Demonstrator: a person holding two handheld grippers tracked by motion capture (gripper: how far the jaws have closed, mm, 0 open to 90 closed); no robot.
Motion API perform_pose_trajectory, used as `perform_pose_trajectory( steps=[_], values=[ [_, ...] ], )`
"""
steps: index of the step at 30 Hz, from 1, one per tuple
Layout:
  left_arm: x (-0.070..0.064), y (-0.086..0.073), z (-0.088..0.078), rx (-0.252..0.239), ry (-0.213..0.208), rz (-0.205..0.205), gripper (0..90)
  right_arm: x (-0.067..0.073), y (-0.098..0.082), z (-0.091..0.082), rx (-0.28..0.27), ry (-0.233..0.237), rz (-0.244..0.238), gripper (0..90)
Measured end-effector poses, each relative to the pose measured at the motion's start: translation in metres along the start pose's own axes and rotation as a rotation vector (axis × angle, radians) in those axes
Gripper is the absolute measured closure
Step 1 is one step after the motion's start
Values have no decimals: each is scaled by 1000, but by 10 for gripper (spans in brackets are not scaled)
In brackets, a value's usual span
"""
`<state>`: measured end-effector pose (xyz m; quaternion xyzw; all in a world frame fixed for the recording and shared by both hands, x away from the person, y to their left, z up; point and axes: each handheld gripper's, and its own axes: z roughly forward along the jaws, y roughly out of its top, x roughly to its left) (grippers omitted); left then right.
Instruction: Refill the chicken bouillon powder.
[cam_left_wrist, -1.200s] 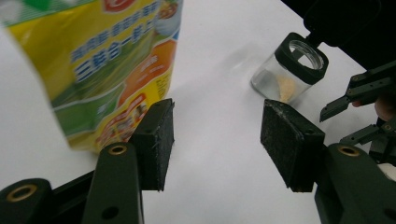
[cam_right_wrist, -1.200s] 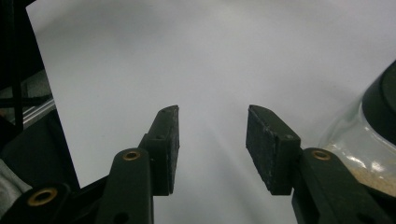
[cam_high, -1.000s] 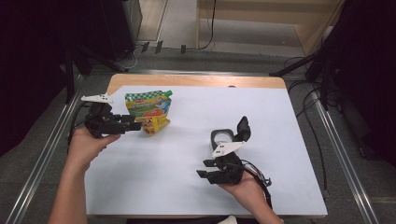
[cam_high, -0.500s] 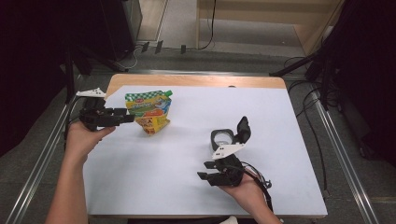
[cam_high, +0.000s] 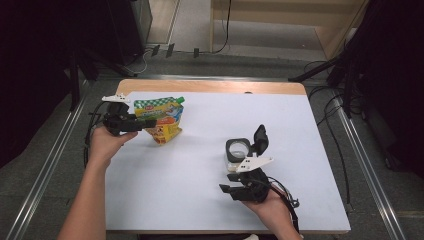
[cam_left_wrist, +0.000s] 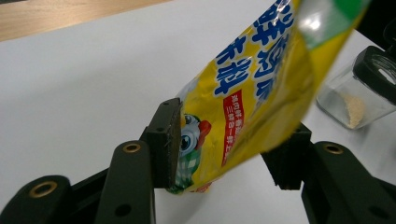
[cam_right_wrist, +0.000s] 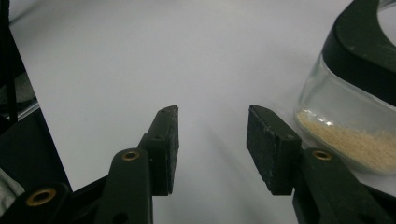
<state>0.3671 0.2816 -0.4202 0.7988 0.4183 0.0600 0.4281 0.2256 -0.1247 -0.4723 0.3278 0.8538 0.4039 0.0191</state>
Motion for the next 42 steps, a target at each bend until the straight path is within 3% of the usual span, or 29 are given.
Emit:
perform_pose_trajectory(
  steps=[2, 5, 7, 11, 13, 16, 20, 25, 29, 34, 39, 42],
  values=[
    [0, 0, 5, 4, 3, 3, 536, 0, -1, -2, -4, -6, 5, 553],
    [0, -1, 13, -8, -10, -28, 563, -1, -3, -2, -6, -11, 7, 551],
    [-1, -1, 14, -23, -11, -17, 596, -1, -4, -3, -5, -15, 13, 545],
    [-6, -1, 16, -36, -15, 8, 697, -1, -3, -1, -5, -15, 10, 529],
    [-8, -1, 14, -46, -27, 19, 789, -2, -3, -1, -9, -12, 12, 528],
    [-9, 0, 16, -49, -51, 3, 880, -2, -1, -3, -19, -9, 15, 522],
    [-13, 4, 17, -34, -32, -25, 900, 0, 2, -1, -29, 7, 15, 506],
    [-22, 14, 13, 0, -23, -24, 900, 4, 14, 2, -52, 30, -14, 504],
    [-28, 21, 7, 11, -45, -31, 900, 7, 26, 7, -53, 35, -53, 504],
    [-39, 30, -5, -8, -99, -42, 900, 10, 38, 18, -68, 44, -57, 511],
    [-55, 39, -12, -1, -140, -12, 900, 11, 39, 29, -83, 64, -28, 518],
    [-66, 43, -14, 7, -167, -1, 900, 12, 36, 32, -87, 64, -42, 528]
  ],
)
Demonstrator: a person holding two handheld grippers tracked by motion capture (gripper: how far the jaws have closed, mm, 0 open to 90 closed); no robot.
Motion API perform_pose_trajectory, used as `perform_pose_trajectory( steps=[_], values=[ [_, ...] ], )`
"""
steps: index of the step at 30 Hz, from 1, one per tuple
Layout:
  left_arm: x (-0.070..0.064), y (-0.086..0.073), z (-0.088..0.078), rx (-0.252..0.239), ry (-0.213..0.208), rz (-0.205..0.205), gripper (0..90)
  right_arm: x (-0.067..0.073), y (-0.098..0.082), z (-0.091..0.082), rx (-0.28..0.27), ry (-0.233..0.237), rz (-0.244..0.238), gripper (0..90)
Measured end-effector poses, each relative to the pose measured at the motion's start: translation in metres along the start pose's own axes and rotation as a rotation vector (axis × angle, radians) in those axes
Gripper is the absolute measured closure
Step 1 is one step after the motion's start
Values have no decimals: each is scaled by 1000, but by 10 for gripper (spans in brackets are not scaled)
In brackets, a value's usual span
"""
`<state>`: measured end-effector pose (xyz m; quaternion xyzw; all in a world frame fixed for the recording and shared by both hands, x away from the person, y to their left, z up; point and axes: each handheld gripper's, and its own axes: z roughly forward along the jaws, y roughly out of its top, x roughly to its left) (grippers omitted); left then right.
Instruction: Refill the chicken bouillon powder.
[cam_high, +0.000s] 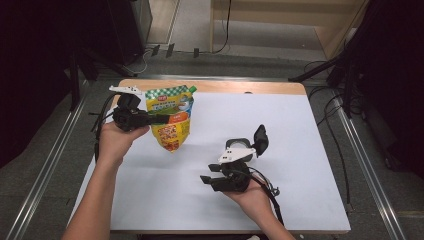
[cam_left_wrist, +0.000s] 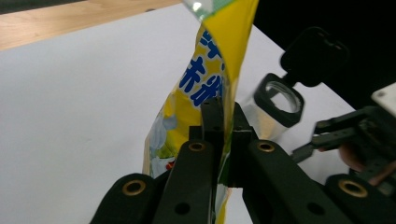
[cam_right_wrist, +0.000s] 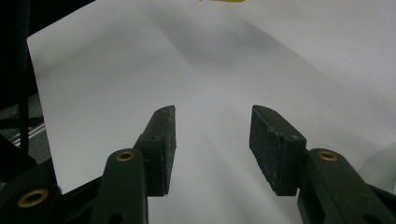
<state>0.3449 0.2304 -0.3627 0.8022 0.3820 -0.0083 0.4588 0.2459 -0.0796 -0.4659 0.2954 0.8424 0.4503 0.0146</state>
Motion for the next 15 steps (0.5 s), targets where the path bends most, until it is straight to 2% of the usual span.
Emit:
perform_pose_trajectory(
  steps=[3, 6, 9, 12, 15],
  values=[
    [-11, 3, -1, 4, -17, 15, 900, 0, -3, 2, 2, -11, -23, 532],
    [-22, 5, -1, 4, -48, 7, 900, -2, -5, 4, -5, -18, -18, 532],
    [-31, 7, -1, 20, -75, 12, 900, -2, -6, 6, -2, -22, -14, 532],
    [-42, 8, 1, 40, -102, 25, 900, -1, -6, 10, -7, -41, -38, 531],
    [-52, 8, 3, 51, -136, 36, 900, -1, -6, 14, -11, -42, -39, 535]
  ],
)
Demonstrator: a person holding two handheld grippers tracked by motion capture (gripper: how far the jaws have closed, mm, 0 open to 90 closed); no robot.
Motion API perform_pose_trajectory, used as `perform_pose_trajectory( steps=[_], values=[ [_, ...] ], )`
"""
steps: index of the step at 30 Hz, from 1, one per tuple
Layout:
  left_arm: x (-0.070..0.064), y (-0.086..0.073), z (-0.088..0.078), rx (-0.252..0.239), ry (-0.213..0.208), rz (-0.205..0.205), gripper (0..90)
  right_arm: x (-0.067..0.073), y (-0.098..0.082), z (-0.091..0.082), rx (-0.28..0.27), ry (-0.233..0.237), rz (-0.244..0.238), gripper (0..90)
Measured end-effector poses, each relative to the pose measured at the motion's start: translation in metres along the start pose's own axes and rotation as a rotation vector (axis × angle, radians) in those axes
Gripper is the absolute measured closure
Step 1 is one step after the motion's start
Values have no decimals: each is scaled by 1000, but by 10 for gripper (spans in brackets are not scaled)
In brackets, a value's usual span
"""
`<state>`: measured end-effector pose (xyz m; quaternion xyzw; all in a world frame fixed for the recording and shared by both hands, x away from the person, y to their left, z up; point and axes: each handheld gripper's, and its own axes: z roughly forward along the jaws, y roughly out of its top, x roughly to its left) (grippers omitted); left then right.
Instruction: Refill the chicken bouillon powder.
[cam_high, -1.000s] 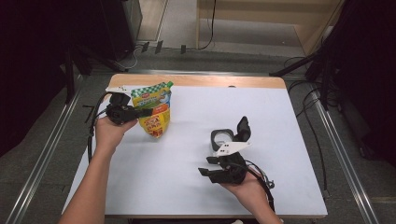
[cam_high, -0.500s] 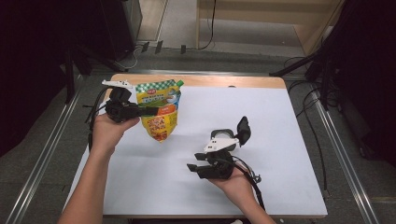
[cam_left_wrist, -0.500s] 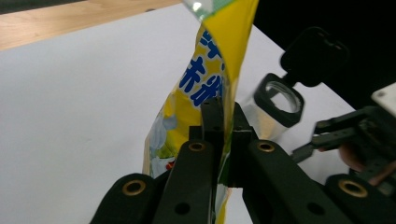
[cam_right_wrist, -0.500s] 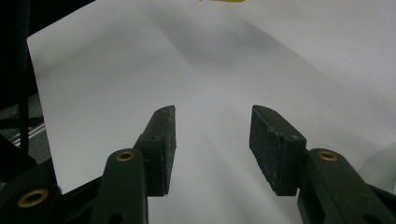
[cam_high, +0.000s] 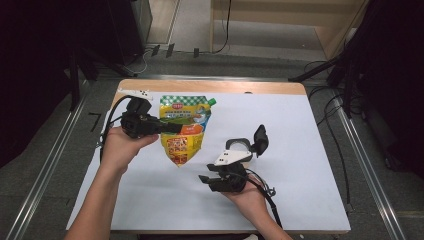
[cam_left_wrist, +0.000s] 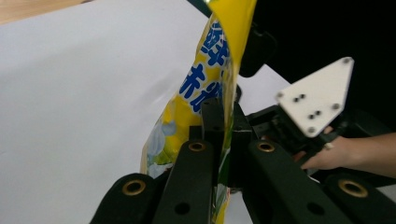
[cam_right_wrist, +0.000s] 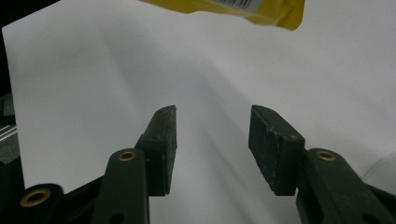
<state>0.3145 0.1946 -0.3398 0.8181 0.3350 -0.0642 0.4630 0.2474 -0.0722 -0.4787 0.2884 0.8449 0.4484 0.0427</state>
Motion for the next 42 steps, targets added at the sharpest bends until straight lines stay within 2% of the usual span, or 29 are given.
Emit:
perform_pose_trajectory(
  steps=[7, 14, 16, 18, 20, 21, 23, 26, 31, 33, 35, 37, 40, 42],
  values=[
    [-28, 2, 9, 50, -43, 44, 900, -6, -1, 7, -15, -6, 31, 547],
    [-43, 2, 14, 65, -115, 21, 900, -9, -3, 9, -71, -44, 7, 602],
    [-43, 1, 15, 66, -130, 4, 900, -9, -4, 8, -95, -48, 9, 606],
    [-40, -2, 17, 65, -152, -30, 900, -9, -4, 8, -111, -37, 3, 605],
    [-35, -4, 22, 67, -169, -68, 900, -5, -3, 8, -138, -13, -19, 602],
    [-34, -5, 23, 72, -171, -77, 900, -1, -1, 9, -136, -15, -55, 570],
    [-32, -6, 22, 75, -175, -89, 900, 4, -1, 11, -129, -21, -90, 579],
    [-34, -5, 20, 70, -177, -85, 900, 4, -2, 11, -145, -39, -101, 586],
    [-36, -3, 14, 41, -217, -103, 900, -5, -9, 12, -166, -80, -68, 611],
    [-36, -3, 13, 39, -223, -112, 900, -8, -12, 12, -186, -64, -27, 629],
    [-33, -4, 15, 30, -216, -128, 900, -7, -13, 11, -202, -42, -25, 629],
    [-29, -5, 17, 41, -173, -136, 900, -1, -13, 10, -233, -14, -75, 641],
    [-25, -7, 23, 53, -169, -149, 900, 16, -11, 10, -215, -47, -214, 632],
    [-25, -7, 26, 52, -162, -148, 900, 24, -10, 11, -202, -66, -247, 612]
  ],
)
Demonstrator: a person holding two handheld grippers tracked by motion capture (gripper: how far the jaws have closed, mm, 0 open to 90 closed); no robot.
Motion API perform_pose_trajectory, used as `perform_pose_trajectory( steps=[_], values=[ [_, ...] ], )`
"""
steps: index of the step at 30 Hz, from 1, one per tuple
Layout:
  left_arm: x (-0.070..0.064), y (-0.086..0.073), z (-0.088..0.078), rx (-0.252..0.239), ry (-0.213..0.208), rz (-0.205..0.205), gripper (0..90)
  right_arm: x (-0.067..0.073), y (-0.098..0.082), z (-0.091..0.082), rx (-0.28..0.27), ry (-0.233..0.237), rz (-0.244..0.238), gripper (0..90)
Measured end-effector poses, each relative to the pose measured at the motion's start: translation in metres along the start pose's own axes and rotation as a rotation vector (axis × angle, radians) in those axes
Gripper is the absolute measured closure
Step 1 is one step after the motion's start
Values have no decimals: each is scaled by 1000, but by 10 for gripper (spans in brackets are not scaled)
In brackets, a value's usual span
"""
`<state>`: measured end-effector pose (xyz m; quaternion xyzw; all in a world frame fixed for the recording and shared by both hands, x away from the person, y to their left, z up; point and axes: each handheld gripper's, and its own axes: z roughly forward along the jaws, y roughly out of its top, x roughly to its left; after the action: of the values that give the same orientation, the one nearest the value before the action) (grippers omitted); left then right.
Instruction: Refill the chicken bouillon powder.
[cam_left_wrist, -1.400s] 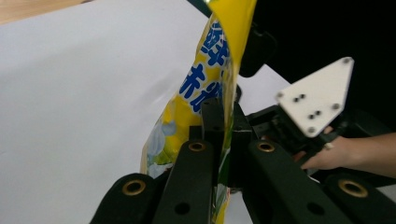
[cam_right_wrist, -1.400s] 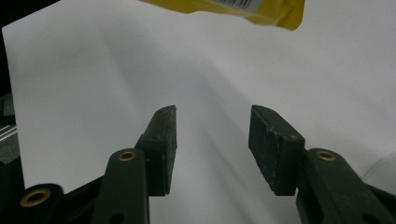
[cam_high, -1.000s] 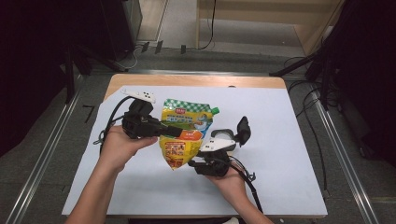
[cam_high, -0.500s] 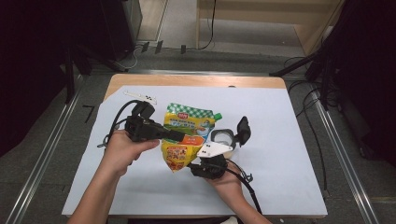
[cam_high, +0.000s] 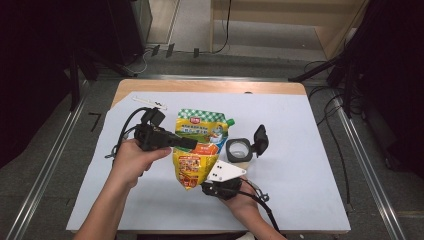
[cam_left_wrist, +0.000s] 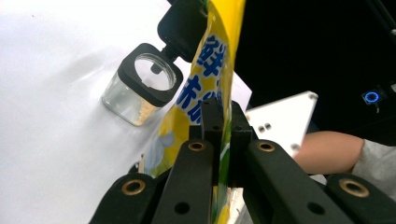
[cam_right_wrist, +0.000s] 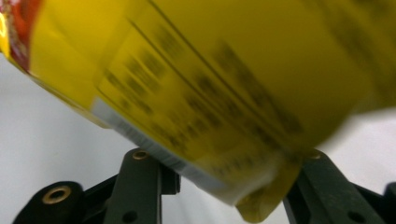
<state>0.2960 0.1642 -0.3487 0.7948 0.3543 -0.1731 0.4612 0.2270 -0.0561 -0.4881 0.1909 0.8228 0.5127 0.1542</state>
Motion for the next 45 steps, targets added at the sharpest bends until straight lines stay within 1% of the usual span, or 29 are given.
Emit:
perform_pose_trajectory(
  steps=[1, 3, 5, 6, 8, 10, 12, 13, 15, 17, 20, 23, 28, 31, 35, 37, 38, 39, 40, 43, 45],
  values=[
    [0, 0, 1, -1, 9, 2, 900, 2, 2, 1, 15, 3, -4, 612],
    [0, 0, 3, -3, -4, 5, 900, 5, 3, 1, 23, 1, -11, 609],
    [-1, 0, 5, -9, 0, 9, 900, 7, 4, 1, 23, 1, -14, 607],
    [-1, 0, 6, -12, 19, 12, 900, 7, 5, 0, 25, 6, -15, 609],
    [-2, 0, 8, -12, 43, 27, 900, 9, 6, -1, 30, 19, -13, 611],
    [-1, 0, 11, -9, 45, 32, 900, 12, 7, -1, 38, 28, -12, 610],
    [-2, 0, 15, -4, 59, 49, 895, 14, 8, 0, 39, 34, -22, 606],
    [-2, 0, 18, -2, 66, 52, 892, 16, 8, 0, 45, 35, -19, 603],
    [-3, 0, 20, -6, 76, 57, 886, 17, 9, 0, 48, 52, 4, 603],
    [-2, 0, 21, -12, 75, 58, 884, 16, 9, -1, 46, 55, 18, 603],
    [-2, -1, 24, -20, 83, 75, 873, 15, 10, -2, 50, 64, 41, 602],
    [-1, -2, 27, -19, 88, 77, 866, 14, 11, -3, 51, 86, 74, 601],
    [-2, -1, 30, -10, 99, 85, 855, 15, 12, -5, 56, 114, 108, 601],
    [-3, -1, 32, -4, 112, 93, 844, 15, 13, -7, 56, 127, 130, 602],
    [-6, 0, 37, 4, 140, 100, 817, 17, 16, -10, 63, 158, 170, 610],
    [-7, 0, 39, 9, 154, 113, 808, 17, 18, -11, 64, 168, 187, 613],
    [-7, 1, 40, 9, 152, 106, 807, 18, 19, -12, 65, 178, 200, 614],
    [-8, 1, 42, 16, 159, 108, 805, 18, 19, -12, 61, 178, 200, 614],
    [-8, 1, 43, 19, 160, 102, 799, 19, 20, -13, 62, 191, 211, 615],
    [-5, 2, 45, 26, 149, 85, 796, 19, 21, -14, 75, 199, 226, 615],
    [-4, 3, 46, 31, 153, 75, 791, 18, 20, -15, 80, 204, 235, 616]
  ],
)
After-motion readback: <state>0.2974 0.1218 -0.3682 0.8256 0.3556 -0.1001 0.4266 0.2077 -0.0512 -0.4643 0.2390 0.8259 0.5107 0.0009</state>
